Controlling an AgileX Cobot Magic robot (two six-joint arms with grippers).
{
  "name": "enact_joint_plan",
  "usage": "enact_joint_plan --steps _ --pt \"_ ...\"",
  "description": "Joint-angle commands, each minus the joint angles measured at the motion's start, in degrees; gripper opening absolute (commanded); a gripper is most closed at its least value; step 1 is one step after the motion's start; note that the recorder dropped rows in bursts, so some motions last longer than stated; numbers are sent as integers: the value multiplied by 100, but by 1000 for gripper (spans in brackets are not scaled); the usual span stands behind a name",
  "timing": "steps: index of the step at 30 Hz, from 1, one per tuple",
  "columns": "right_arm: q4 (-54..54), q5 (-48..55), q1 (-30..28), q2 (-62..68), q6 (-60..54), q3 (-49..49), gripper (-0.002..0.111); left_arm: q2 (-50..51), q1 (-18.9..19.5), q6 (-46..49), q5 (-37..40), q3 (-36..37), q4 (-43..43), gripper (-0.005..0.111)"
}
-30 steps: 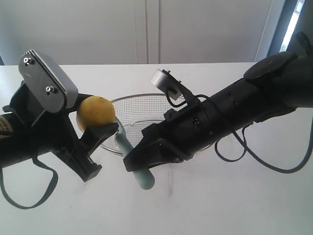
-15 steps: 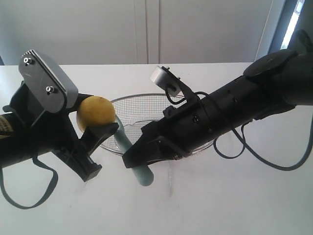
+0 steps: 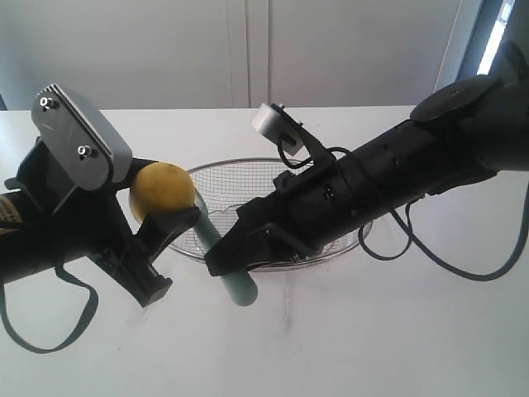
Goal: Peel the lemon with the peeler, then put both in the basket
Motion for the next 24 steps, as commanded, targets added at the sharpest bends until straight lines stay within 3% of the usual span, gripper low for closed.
enact_joint_plan --steps 1,24 --pt "-37 69 -3 -19 -75 -48 0 -26 -17 -39 -86 10 27 0" --pt "163 392 -292 -260 -230 -71 0 -26 -17 -39 -86 10 27 0"
